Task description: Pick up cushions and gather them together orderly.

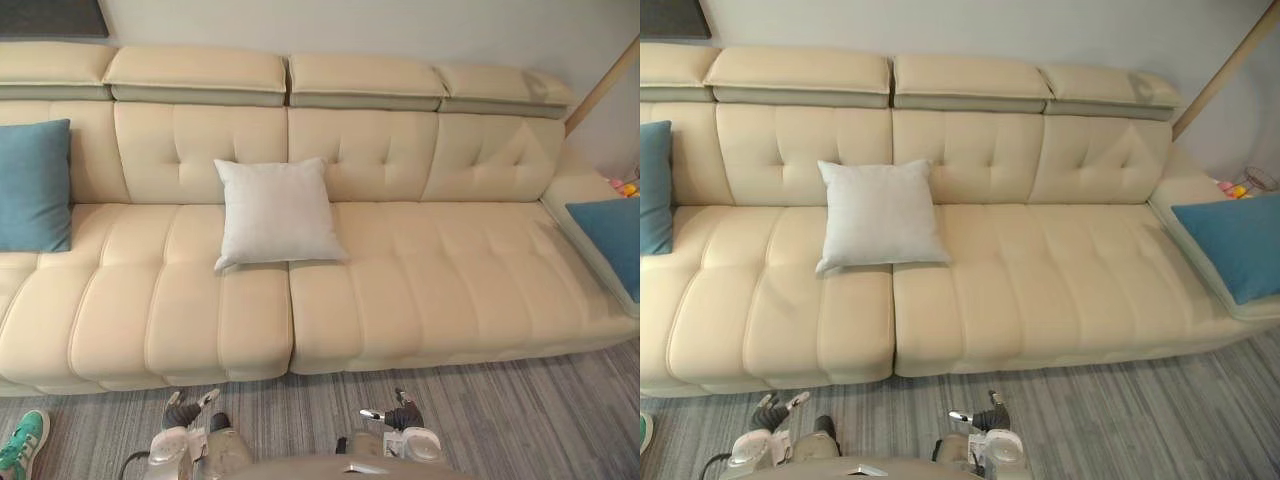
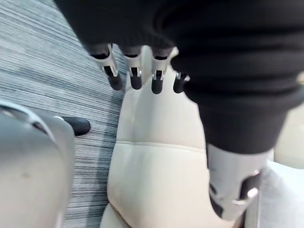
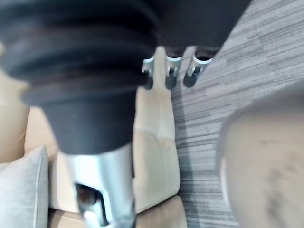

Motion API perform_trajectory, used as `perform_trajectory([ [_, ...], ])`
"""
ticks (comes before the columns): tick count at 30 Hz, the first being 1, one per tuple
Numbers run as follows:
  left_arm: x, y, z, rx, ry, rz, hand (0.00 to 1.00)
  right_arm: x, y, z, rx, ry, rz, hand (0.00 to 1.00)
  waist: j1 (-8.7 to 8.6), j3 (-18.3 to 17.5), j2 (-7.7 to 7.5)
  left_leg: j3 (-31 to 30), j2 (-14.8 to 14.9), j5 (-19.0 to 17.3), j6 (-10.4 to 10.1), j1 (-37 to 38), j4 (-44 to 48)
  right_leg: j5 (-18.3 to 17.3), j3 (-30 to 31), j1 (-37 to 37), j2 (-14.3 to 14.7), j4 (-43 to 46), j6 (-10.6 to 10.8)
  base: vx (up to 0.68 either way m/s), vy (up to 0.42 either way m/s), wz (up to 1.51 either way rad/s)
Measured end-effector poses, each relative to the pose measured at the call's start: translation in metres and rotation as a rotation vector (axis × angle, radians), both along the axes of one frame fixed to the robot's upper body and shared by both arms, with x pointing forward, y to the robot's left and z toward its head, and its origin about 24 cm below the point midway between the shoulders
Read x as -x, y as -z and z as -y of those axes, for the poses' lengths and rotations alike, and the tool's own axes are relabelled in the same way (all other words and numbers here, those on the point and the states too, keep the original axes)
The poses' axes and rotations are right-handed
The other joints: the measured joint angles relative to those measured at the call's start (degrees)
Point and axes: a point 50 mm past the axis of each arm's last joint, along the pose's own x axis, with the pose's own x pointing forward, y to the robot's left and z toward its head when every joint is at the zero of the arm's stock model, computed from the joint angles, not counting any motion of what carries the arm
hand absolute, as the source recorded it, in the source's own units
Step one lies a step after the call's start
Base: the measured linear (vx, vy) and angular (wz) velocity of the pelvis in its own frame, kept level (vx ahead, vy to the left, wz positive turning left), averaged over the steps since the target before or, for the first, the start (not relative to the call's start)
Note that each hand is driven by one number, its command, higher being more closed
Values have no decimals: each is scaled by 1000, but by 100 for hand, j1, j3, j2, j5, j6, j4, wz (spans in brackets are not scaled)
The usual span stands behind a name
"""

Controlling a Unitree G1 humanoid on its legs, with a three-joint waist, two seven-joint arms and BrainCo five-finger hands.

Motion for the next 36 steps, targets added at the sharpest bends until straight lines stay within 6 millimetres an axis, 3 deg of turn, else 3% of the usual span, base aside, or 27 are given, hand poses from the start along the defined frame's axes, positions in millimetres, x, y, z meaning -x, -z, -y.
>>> perform_trajectory([
  [1,4,0,-6,-4,-52,-9,0,-7,-2,-7,-12,-16,16,0,-57,46,-121,135,-159,180,-10,-98,-8,-355,-169,65,-257,486,55,-140,-103,-41],
  [2,1,-1,-9,-9,-71,1,0,-11,-1,-11,-17,-40,12,0,-23,78,-274,229,-204,273,-14,-139,-10,-619,-248,253,-295,57,122,-144,-165,-43],
  [4,2,0,-7,3,-96,-3,0,-24,-7,-13,-7,-69,47,0,131,185,-34,419,-17,403,-66,-263,-29,-695,-262,447,20,-902,107,-224,-134,-66],
  [5,2,3,3,33,-107,-12,0,-29,-10,-8,9,-71,57,0,68,288,261,394,133,506,-65,-287,-132,-504,-344,518,197,-1223,38,-287,-80,-23],
  [7,8,6,9,51,-110,-30,0,-15,-3,-2,21,-59,13,0,14,279,400,368,157,669,-103,-226,-410,-456,-410,500,251,-1251,23,-228,-35,14],
  [10,12,7,12,56,-105,-43,0,-2,1,3,33,-48,-20,0,8,248,458,462,143,675,-145,-102,-681,-406,-428,482,285,-1256,-11,-180,-7,6],
  [11,12,7,11,52,-99,-43,0,-1,1,3,33,-46,-23,0,-7,267,417,460,121,561,-292,-84,-728,-365,-419,461,249,-1283,-77,-99,37,-7],
  [12,10,6,6,39,-95,-35,0,1,2,1,27,-45,-25,0,-7,340,254,449,76,397,-387,-107,-608,-300,-403,446,118,-1328,-140,-110,81,-18],
  [14,7,4,2,29,-97,-25,0,5,3,4,30,-32,-36,0,-16,369,186,99,-42,-29,-109,-281,688,-226,-260,390,-22,-1264,-73,-108,129,-35],
  [15,7,4,5,35,-98,-27,0,7,3,7,38,-29,-39,0,-24,370,195,-57,-102,-542,-82,-295,1246,-200,-126,355,-57,-1228,-25,-106,162,-62],
  [16,8,5,6,39,-101,-30,0,9,3,7,39,-26,-40,0,-18,358,232,-144,-102,-966,-151,-272,1583,-164,77,295,-37,-1198,40,-98,221,-79],
  [17,12,5,5,35,-101,-38,0,8,2,6,36,-26,-31,0,-54,361,292,-128,-130,-1160,-200,-274,1722,-144,272,266,-19,-1166,98,-75,182,-71],
  [19,15,4,-1,22,-118,-31,0,8,1,1,16,-11,-23,0,-137,308,155,21,-293,-1434,-419,-247,1725,11,621,118,-84,-1300,113,-94,231,-79],
  [20,14,4,-1,21,-118,-28,0,10,3,0,8,-2,-32,0,-123,266,86,-126,-419,-1631,-407,-258,1752,125,788,61,-81,-1430,60,-84,214,-90],
  [24,12,3,-2,20,-122,-25,0,11,4,-5,-15,22,-37,0,-243,221,93,-116,-533,-1882,-200,-246,1777,502,1107,15,-31,-1910,-114,-51,174,-76],
  [25,7,2,-1,21,-115,-14,0,13,5,-4,-17,30,-42,0,-290,171,14,-2,-521,-1907,-168,-248,1775,645,1261,-43,18,-2050,-88,-19,77,-64],
  [29,2,2,4,25,-89,-10,0,16,6,-3,-24,44,-47,0,-255,131,-3,310,-383,-2085,-179,-136,1795,1067,1675,-270,281,-2200,-13,11,20,-102],
  [30,2,2,6,31,-90,-8,0,13,5,-4,-25,42,-41,0,-182,123,9,424,-287,-2107,-172,-55,1804,1266,1591,-332,405,-2243,-38,33,-32,-200],
  [31,3,3,8,37,-94,-13,0,9,4,-6,-27,30,-31,0,-125,119,175,704,-52,-1962,-26,46,1768,1642,1005,-428,538,-2503,-267,36,-59,-209],
  [32,4,4,9,40,-96,-17,0,8,3,-6,-27,29,-27,0,-121,92,180,922,75,-1812,110,91,1774,1610,657,-441,524,-2552,-441,47,-105,-215],
  [33,5,4,11,46,-94,-20,0,6,3,-4,-24,30,-26,0,-123,70,166,1329,204,-1774,149,261,1720,1377,-34,-577,367,-2327,-694,75,-91,-176],
  [34,4,5,15,54,-83,-21,0,7,3,-1,-18,38,-31,0,-143,109,234,1764,288,-1752,118,562,1601,1154,-1086,-628,-42,-1960,-821,122,-107,-172],
  [36,3,5,16,55,-71,-21,0,11,4,1,-16,51,-41,0,-174,106,251,2091,363,-1764,-7,939,1507,1177,-2095,-440,-325,-1826,-812,145,-126,-137],
])
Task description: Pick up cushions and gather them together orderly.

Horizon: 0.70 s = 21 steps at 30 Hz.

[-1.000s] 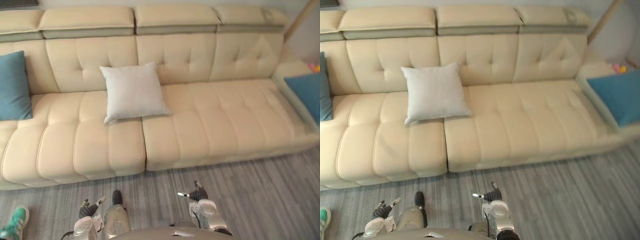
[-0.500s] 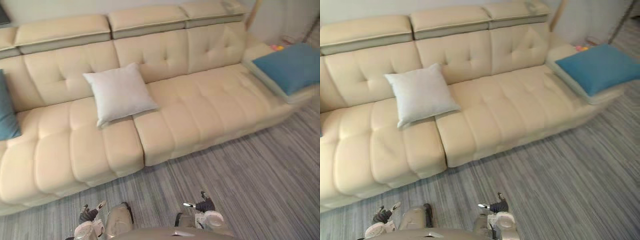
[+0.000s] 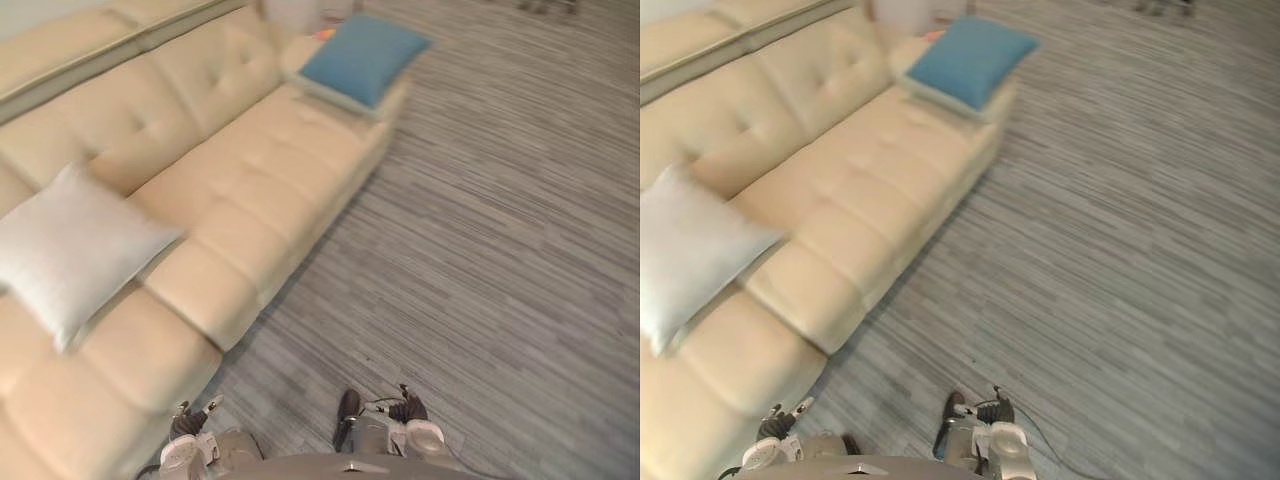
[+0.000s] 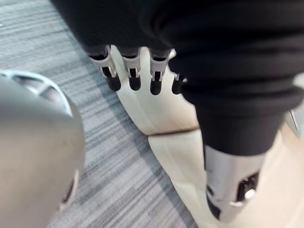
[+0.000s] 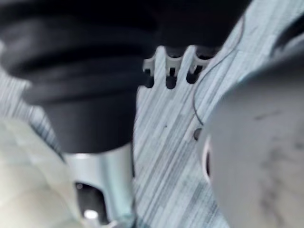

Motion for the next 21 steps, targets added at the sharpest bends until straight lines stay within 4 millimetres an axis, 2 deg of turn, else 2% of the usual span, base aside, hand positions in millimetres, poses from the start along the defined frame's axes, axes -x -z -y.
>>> perform_trajectory([
  [2,-8,-1,3,10,14,12,0,2,1,5,8,13,-8,0,-72,-56,56,-6,41,44,-227,243,-370,-86,303,-54,347,-51,149,136,-192,-107],
  [4,-8,1,9,27,30,5,0,2,3,10,17,14,-28,0,-80,-59,159,5,35,-65,-320,406,-633,-215,476,-162,580,-6,112,80,-146,-93],
  [5,-5,3,14,43,30,-14,0,2,2,16,31,18,-28,0,-47,-118,313,-102,143,-181,-192,440,-569,-403,546,-229,732,181,32,117,-129,-84],
  [6,-1,5,14,46,28,-28,0,0,1,17,36,22,-18,0,-49,-92,318,-110,191,-230,-21,450,-350,-530,563,-272,723,361,-4,182,-119,-83],
  [7,-1,6,16,52,32,-36,0,4,2,19,39,29,-28,0,-65,-41,333,-291,398,-165,97,360,372,-744,681,-238,807,545,-31,217,-158,-61],
  [8,-1,5,15,55,36,-33,0,4,2,20,43,40,-30,0,-30,8,346,-688,610,125,376,20,1345,-798,819,-48,924,486,-86,221,-157,-70],
  [9,-1,6,15,57,37,-34,0,1,0,22,41,49,-19,0,-7,46,312,-1009,604,93,247,-190,1826,-825,967,61,974,439,-114,231,-162,-80],
  [10,0,6,15,58,34,-33,0,0,0,23,37,60,-15,0,17,70,315,-1295,485,-86,61,-421,2230,-832,1142,208,1042,327,-127,278,-73,-92],
  [11,-1,5,16,59,33,-24,0,0,0,24,31,80,-15,0,72,93,362,-1582,224,-264,43,-728,2367,-833,1406,433,1132,124,-140,270,-32,-85],
  [12,-2,4,16,59,31,-18,0,0,1,24,30,82,-23,0,102,91,366,-1644,127,-279,60,-829,2300,-833,1506,490,1158,64,-140,222,-1,-87],
  [15,-6,1,19,63,14,21,0,-1,2,24,24,92,-36,0,334,117,412,-1709,-242,-248,34,-1312,1287,-834,2043,767,1322,-268,-139,220,77,-97],
  [18,-7,1,19,65,3,27,0,-3,2,24,23,97,-32,0,386,118,425,-1863,-546,214,-6,-1414,-433,-903,2356,980,1347,-434,-21,311,211,-95],
  [19,-6,1,18,65,-3,25,0,-1,3,23,20,98,-39,0,439,103,407,-1961,-610,553,7,-1321,-549,-955,2579,1042,1364,-456,63,353,257,-105],
  [20,-4,2,17,64,-8,18,0,1,5,22,17,98,-51,0,465,45,427,-2039,-716,706,126,-1233,-562,-1006,2809,1134,1370,-508,157,382,274,-100],
  [21,-4,2,16,63,-7,15,0,4,7,21,15,101,-63,0,459,-12,358,-2100,-847,622,265,-1225,-447,-1076,2926,1157,1288,-494,279,323,239,-67],
])
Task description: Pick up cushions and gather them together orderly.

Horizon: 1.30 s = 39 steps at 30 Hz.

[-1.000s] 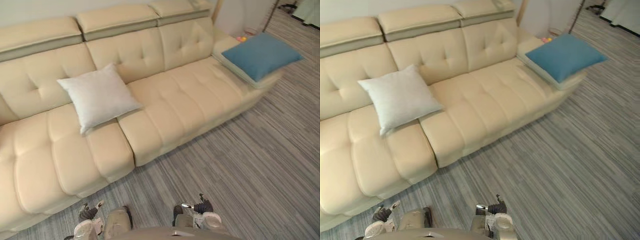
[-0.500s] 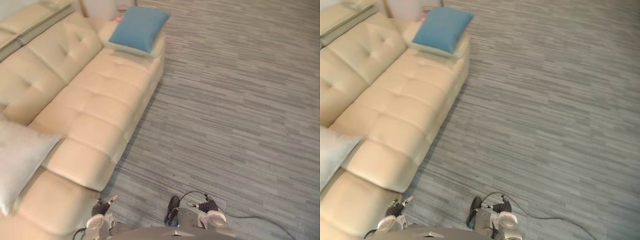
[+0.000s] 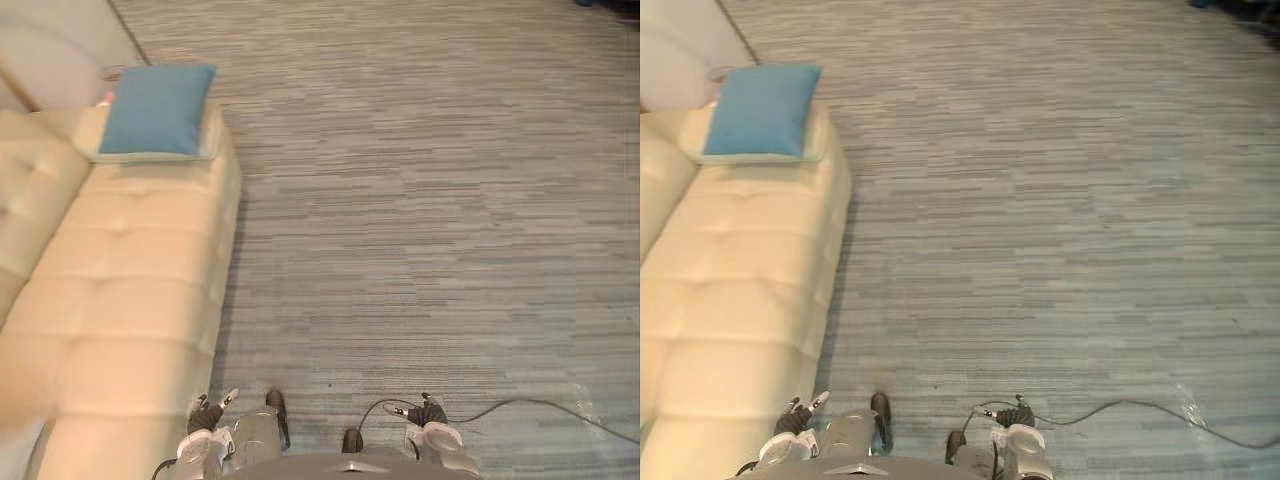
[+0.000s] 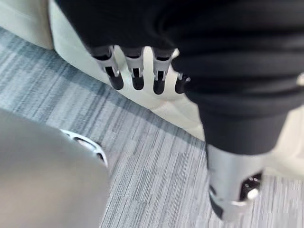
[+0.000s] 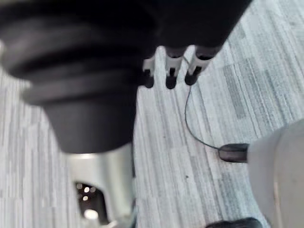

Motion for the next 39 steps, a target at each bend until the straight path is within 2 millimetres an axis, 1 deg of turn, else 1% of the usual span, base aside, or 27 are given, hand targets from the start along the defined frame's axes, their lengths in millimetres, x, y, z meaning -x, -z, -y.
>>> perform_trajectory([
  [1,0,0,-2,-4,3,0,0,2,1,-1,-3,3,-6,0,-10,-17,-44,4,-55,-93,67,6,52,-47,33,-3,-66,78,69,345,243,-31],
  [3,-1,-1,-5,-13,12,0,0,11,5,-6,-16,25,-29,0,-27,-54,-238,134,-270,-370,133,143,85,-386,26,-257,-305,880,458,468,265,-6],
  [4,-2,-1,-6,-21,33,-4,0,11,5,-7,-21,33,-24,0,-66,-25,-292,182,-419,-497,219,388,78,-521,21,-683,-493,2181,821,411,182,4],
  [6,1,0,-9,-35,73,-35,0,8,3,-5,-13,25,-15,0,-183,-3,-291,166,-507,-753,371,919,204,-74,-21,-1309,-705,4290,1410,432,101,23],
  [7,1,0,-9,-40,82,-39,0,8,3,-5,-12,24,-12,0,-191,13,-274,142,-512,-782,377,1046,182,-65,-63,-1393,-723,4615,1377,544,14,36],
  [9,-2,0,-8,-39,88,-35,0,3,0,-7,-11,17,10,0,-249,33,-277,-3,-489,-791,385,1632,-115,-279,-575,-1747,-907,5197,860,496,-63,33],
  [10,-2,0,-7,-37,90,-36,0,1,-1,-7,-10,18,21,0,-265,34,-275,-39,-458,-802,367,1774,-237,-348,-745,-1849,-970,5104,739,445,-113,23],
  [12,-7,-1,-4,-30,94,-27,0,-5,-4,-6,-7,16,43,0,-286,74,-257,-206,-313,-982,214,2148,-526,-529,-1097,-2216,-999,4291,493,499,-204,15],
  [14,-13,-2,-1,-27,98,-13,0,-8,-5,-5,-2,14,50,0,-348,168,-243,-305,-187,-1063,124,2407,-662,-514,-1031,-2301,-864,3313,439,414,-253,37],
  [15,-14,-2,0,-28,107,-14,0,-7,-5,-4,-3,17,44,0,-473,167,-280,-592,-149,-1161,-24,2507,-704,-160,-674,-2265,-741,2184,520,372,-279,72],
  [16,-16,-3,-2,-36,117,-12,0,-4,-4,-4,-5,21,37,0,-518,175,-354,-711,-197,-1185,-63,2558,-729,140,-472,-2185,-746,1748,557,477,-362,85],
  [17,-16,-2,5,-21,123,-16,0,-3,-4,0,-2,36,39,0,-532,188,-295,-939,-107,-1247,-139,2702,-735,488,-493,-2129,-693,1959,411,475,-356,47],
  [18,-14,0,19,18,116,-18,0,-10,-8,9,24,35,53,0,-461,157,-63,-1162,82,-1169,-173,2552,-388,101,-665,-2117,-603,2170,330,472,-347,39],
  [19,-15,0,20,20,121,-14,0,-10,-8,10,26,33,54,0,-462,174,-42,-1226,134,-1128,-220,2413,-105,2,-752,-2088,-604,2226,294,544,-389,53],
  [21,-17,-1,18,16,109,-10,0,-11,-8,9,22,36,59,0,-514,252,138,-1395,334,-828,-357,1802,1326,-215,-1071,-1691,-606,2192,108,391,-257,68],
  [22,-12,0,14,12,83,-16,0,-10,-7,6,18,26,46,0,-413,286,130,-1350,529,-749,-458,1330,2538,-311,-1223,-1268,-527,1982,20,405,-222,37],
  [23,-11,0,12,7,76,-15,0,-9,-6,2,10,17,42,0,-345,288,125,-1126,666,-750,-457,1051,3202,-331,-1349,-881,-472,1736,-12,459,-220,27],
  [25,-9,-1,7,-7,70,-12,0,-8,-4,-1,-3,22,38,0,-268,291,71,-575,786,-809,-349,532,3630,-343,-1539,-217,-463,1206,-26,428,-124,40],
  [26,-12,-3,6,-12,73,1,0,-8,-4,-2,-15,36,41,0,-245,287,66,-211,791,-877,-228,187,3393,-330,-1675,100,-479,883,-3,320,-27,47],
  [27,-12,-3,6,-12,73,3,0,-8,-4,-3,-17,39,42,0,-244,287,67,-91,786,-891,-211,116,3165,-312,-1726,203,-485,785,24,310,34,36],
  [29,-14,-4,6,-15,74,11,0,-11,-5,-4,-20,45,49,0,-220,306,35,301,627,-877,-210,-39,1854,-300,-1878,500,-567,537,53,300,82,32],
  [30,-16,-4,5,-16,75,14,0,-9,-5,-2,-21,61,47,0,-215,319,5,411,470,-687,-207,-56,1091,-303,-1960,641,-654,462,120,346,151,39],
  [31,-16,-4,5,-18,75,16,0,-8,-5,0,-16,71,46,0,-215,321,-13,462,322,-294,-171,-75,395,-330,-2007,755,-721,388,254,276,129,27],
  [32,-15,-4,6,-16,75,15,0,-8,-5,2,-14,79,45,0,-201,316,-23,456,262,148,-138,-62,195,-358,-1995,808,-742,359,320,358,191,13],
  [33,-16,-4,4,-20,70,18,0,-4,-3,2,-16,84,32,0,-156,287,-127,500,97,427,38,44,41,-390,-1907,876,-812,276,424,291,152,13],
  [36,-17,-6,-6,-49,79,26,0,-3,1,-15,-61,82,18,0,-97,184,-417,537,-153,148,284,126,84,-126,-1695,950,-1061,256,495,338,198,15],
  [39,-15,-5,-6,-48,85,16,0,1,3,-16,-67,81,1,0,-94,175,-459,474,-310,-276,335,505,183,-35,-1466,609,-1348,1808,654,280,177,17],
])
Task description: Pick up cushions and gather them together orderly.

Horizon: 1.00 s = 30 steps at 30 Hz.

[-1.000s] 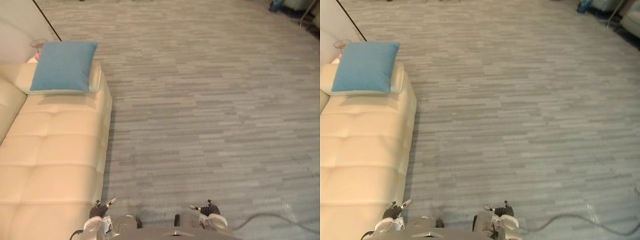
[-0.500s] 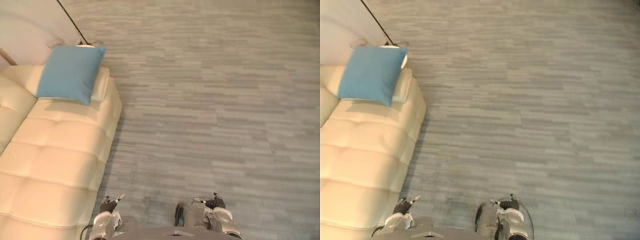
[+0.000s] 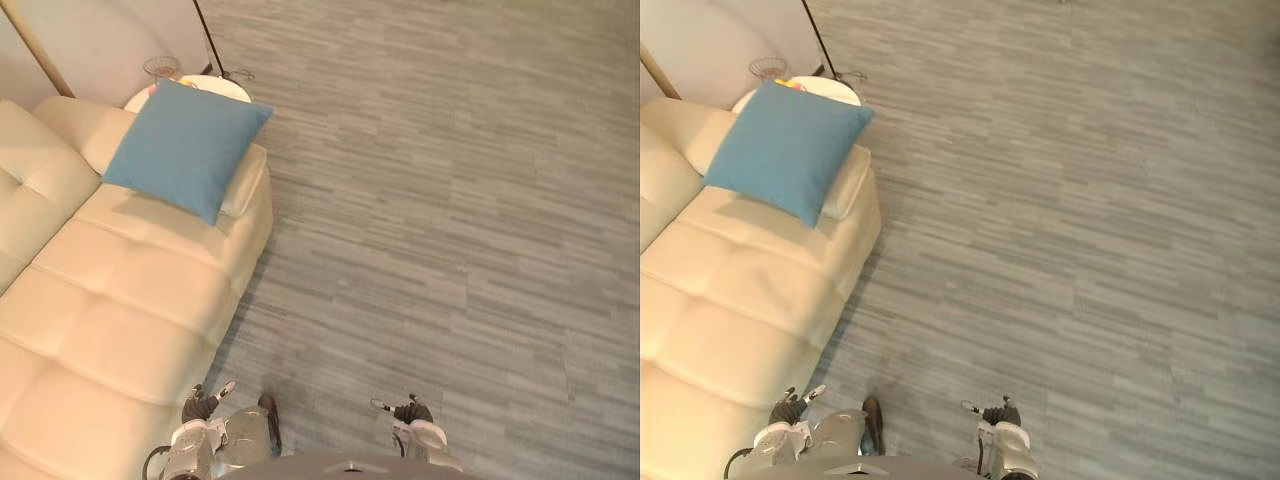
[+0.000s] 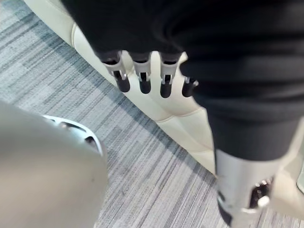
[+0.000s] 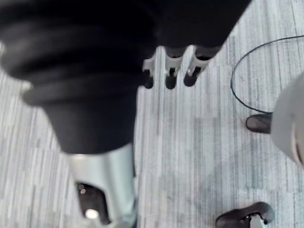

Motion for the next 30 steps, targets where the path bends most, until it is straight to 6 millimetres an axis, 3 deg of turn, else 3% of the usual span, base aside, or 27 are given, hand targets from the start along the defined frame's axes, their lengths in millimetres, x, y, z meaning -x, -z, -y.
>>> perform_trajectory([
  [1,1,1,-1,-5,17,-12,0,2,1,-2,-3,-11,-6,0,-60,-16,-23,-109,-100,-177,8,221,30,398,312,-581,-226,1451,190,259,142,50],
  [2,3,1,-2,-12,35,-21,0,7,2,-4,-7,-27,-17,0,-135,-17,-19,-229,-155,-288,4,338,86,409,495,-926,-257,2341,204,321,132,64],
  [5,4,1,-6,-23,37,-26,0,10,3,-3,15,-58,-23,0,-175,-74,-127,-545,-253,-486,35,805,-33,79,525,-1597,-108,3276,81,280,14,65],
  [8,6,3,-5,-17,35,-36,0,10,2,1,26,-55,-20,0,-208,-77,-103,-841,-275,-525,-1,1199,-349,-321,114,-1889,56,2080,-98,237,-77,50],
  [10,4,3,-2,-12,37,-32,0,9,2,3,26,-46,-16,0,-237,-96,-64,-1061,-234,-559,-50,1339,-491,-354,99,-1980,254,1109,-145,330,-173,66],
  [12,2,3,3,1,41,-28,0,9,1,8,24,-34,-17,0,-348,-70,71,-1472,-54,-659,-272,1464,-642,56,246,-2028,549,-500,-206,358,-247,82],
  [13,2,3,3,0,40,-28,0,10,2,8,23,-32,-20,0,-340,-72,63,-1526,-49,-684,-324,1509,-689,196,328,-2023,590,-751,-212,477,-376,69],
  [14,4,4,4,4,39,-37,0,12,2,10,24,-27,-25,0,-364,-98,57,-1735,8,-836,-509,1686,-748,883,399,-1979,597,-850,-405,329,-269,52],
  [16,9,8,14,31,45,-63,0,10,0,19,51,-30,-20,0,-340,-211,296,-1840,196,-807,-548,1796,-859,412,184,-2023,687,-457,-445,381,-264,48],
  [18,8,8,20,42,52,-56,0,9,-1,22,59,-31,-16,0,-339,-205,390,-1916,317,-692,-650,1784,-589,-31,7,-1992,697,-87,-571,420,-274,47],
  [19,8,8,20,44,44,-57,0,8,-1,22,58,-34,-14,0,-381,-185,402,-1984,396,-679,-716,1552,36,-157,-122,-1831,709,-79,-610,400,-275,54],
  [21,8,7,15,41,13,-49,0,9,0,18,52,-48,-19,0,-332,-170,405,-2053,554,-321,-1229,778,2028,-321,-203,-1336,851,-255,-711,406,-259,19],
  [23,10,5,10,31,-6,-37,0,5,0,10,42,-81,-11,0,-262,-138,421,-1833,803,-325,-1213,77,3725,-438,-178,-880,1049,-478,-806,280,-116,-32],
  [25,8,4,7,23,-12,-26,0,3,0,5,33,-98,-9,0,-153,-112,365,-1394,921,-452,-973,-358,4074,-508,-52,-518,1099,-710,-798,321,-43,-38],
  [26,8,4,7,23,-10,-23,0,4,0,5,33,-97,-11,0,-154,-111,364,-1308,920,-492,-908,-455,3990,-504,-46,-430,1096,-796,-790,336,28,-32],
  [28,5,2,7,21,-10,-11,0,5,1,4,24,-85,-14,0,-136,-75,337,-877,871,-667,-658,-728,2925,-429,61,-83,1026,-1167,-658,346,147,-24],
  [30,3,1,5,17,-8,-5,0,6,1,4,20,-81,-18,0,-127,-39,298,-687,764,-615,-653,-736,1846,-415,54,95,912,-1284,-558,300,185,-10],
])
